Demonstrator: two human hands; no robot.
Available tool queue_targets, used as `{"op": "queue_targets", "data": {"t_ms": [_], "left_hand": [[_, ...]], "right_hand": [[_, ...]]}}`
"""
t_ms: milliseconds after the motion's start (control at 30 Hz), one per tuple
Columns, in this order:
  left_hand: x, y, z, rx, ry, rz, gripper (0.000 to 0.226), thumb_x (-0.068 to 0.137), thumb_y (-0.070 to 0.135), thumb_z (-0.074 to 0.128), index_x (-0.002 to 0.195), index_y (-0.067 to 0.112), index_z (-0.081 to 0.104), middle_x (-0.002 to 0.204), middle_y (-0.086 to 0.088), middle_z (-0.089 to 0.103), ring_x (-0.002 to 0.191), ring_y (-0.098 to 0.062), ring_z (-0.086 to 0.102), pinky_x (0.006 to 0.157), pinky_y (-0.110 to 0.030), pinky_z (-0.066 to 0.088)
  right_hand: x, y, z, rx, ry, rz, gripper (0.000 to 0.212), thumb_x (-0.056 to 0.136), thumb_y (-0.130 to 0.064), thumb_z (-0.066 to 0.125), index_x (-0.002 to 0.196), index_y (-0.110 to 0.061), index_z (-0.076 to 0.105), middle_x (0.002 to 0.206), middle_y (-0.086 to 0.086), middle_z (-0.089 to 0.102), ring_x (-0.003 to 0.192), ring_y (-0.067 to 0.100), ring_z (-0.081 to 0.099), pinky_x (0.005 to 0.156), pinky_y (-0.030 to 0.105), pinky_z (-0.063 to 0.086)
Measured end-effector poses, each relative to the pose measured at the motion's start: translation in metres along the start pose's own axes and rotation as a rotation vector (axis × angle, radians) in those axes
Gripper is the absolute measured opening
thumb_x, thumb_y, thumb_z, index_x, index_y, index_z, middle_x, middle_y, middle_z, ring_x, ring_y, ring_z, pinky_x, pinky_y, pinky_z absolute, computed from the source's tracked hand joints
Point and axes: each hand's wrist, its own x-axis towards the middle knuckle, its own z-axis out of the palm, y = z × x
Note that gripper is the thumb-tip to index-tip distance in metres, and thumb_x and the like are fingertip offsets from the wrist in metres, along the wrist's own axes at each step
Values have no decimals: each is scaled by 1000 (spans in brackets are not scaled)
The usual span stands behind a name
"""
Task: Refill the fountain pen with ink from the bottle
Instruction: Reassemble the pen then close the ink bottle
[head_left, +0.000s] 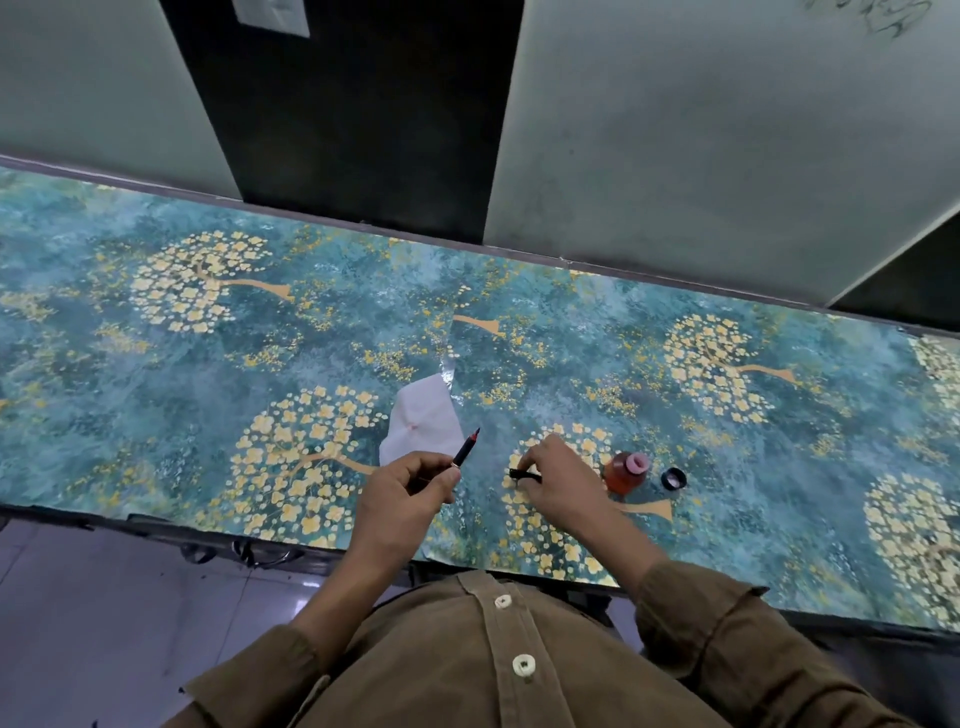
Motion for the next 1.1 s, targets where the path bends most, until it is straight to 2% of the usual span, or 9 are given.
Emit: {"op": "queue_targets", "data": {"t_ms": [133,233,300,400,667,767,900,1000,1100], "left_hand": [[4,3,8,23,-66,6,7,89,16,73,92,23,75,77,-5,75,73,-16,72,69,-29,57],[6,2,10,50,-95,11,6,89,17,73,92,22,75,76,-5,75,72,-15,72,68,-28,57],[6,1,13,66,-126,13,6,89,17,73,93,21,75,76,-5,75,72,-13,71,67,-26,55],[6,2,15,75,-158,24,6,90,17,72,94,20,75,77,-5,75,72,-12,71,67,-23,54],[4,4,14,89,-202,49,7,89,12,73,90,18,75,69,-1,73,63,-6,64,64,-20,52],[3,3,14,105,-214,50,8,88,14,74,88,22,75,68,1,73,63,-7,63,66,-27,53],[2,0,12,102,-223,55,4,81,30,75,86,31,76,71,0,74,69,-17,66,71,-44,55],[0,0,11,117,-227,67,7,83,27,76,87,33,75,75,-3,74,76,-28,68,73,-47,55],[-2,0,12,125,-233,63,7,79,36,74,86,34,74,75,-1,74,76,-27,68,73,-46,55]], "right_hand": [[-21,-4,-8,475,75,82,12,92,-29,67,99,-24,59,98,-7,58,76,15,58,66,30,45],[-37,-10,-22,798,52,123,15,91,-27,69,100,-22,59,94,3,71,83,25,70,69,40,52],[-46,-13,-32,917,53,108,16,92,-22,69,103,-17,59,93,8,75,80,26,72,63,39,52],[-58,-17,-45,994,103,70,14,93,-17,68,105,-13,62,84,8,73,68,19,68,56,33,51],[-67,-16,-60,1210,141,59,13,86,-2,73,98,1,72,59,3,62,53,15,54,55,27,50],[-65,-19,-59,1317,133,79,12,86,-2,71,98,0,73,62,9,59,53,18,53,55,29,49],[-62,-22,-55,1379,106,89,10,88,-2,69,97,1,72,63,7,58,54,19,52,54,29,49],[-60,-25,-50,1347,88,78,10,88,-2,70,97,0,72,62,8,58,53,19,52,55,30,50],[-58,-26,-46,1279,38,57,11,88,-3,71,98,1,73,61,9,59,53,19,53,58,34,50]]}}
